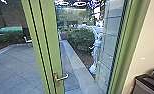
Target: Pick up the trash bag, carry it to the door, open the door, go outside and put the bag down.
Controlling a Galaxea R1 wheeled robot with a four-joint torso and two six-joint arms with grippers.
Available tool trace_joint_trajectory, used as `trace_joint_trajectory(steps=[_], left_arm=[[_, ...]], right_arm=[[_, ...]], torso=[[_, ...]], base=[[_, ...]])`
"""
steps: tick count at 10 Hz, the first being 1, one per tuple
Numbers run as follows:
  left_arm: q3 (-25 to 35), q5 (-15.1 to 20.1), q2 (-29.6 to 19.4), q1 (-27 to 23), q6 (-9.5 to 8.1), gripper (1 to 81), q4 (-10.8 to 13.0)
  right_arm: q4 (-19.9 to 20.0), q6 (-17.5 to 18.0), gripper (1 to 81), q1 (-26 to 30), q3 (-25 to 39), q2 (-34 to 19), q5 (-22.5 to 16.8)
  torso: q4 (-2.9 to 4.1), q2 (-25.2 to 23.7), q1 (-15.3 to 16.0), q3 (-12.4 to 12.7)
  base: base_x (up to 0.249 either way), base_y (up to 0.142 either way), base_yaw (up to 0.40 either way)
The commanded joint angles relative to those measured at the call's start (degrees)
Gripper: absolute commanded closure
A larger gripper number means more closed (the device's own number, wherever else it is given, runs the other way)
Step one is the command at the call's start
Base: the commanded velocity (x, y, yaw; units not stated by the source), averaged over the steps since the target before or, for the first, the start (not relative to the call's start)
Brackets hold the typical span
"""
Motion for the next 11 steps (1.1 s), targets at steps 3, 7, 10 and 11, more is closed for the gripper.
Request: trace_joint_trajectory(steps=[3, 7, 10, 11], left_arm=[[1.74, 3.28, -1.79, -1.95, 0.44, 81.1, 0.11], [1.39, 3.28, -2.58, -1.95, 0.44, 81.1, 0.11], [1.39, 3.36, -2.31, -2.04, 0.44, 81.1, 0.29], [1.39, 3.28, -2.14, -1.95, 0.44, 81.1, 0.37]], right_arm=[[0.30, -0.13, 1.0, 2.01, 2.20, -2.35, -3.32], [0.30, -0.13, 1.0, 2.01, 0.08, -2.70, -3.40], [0.30, -0.12, 1.0, 2.10, -0.01, -2.53, -3.40], [0.30, -0.12, 1.0, 2.10, 0.07, -2.44, -3.40]], torso=[[0.00, 0.00, 0.03, 0.00], [0.00, 0.00, 0.03, 0.00], [0.00, 0.00, 0.03, 0.00], [0.00, 0.00, 0.03, 0.00]], base=[[0.000, 0.000, 0.352], [0.000, 0.000, 0.352], [0.000, 0.000, 0.350], [0.000, 0.000, 0.345]])
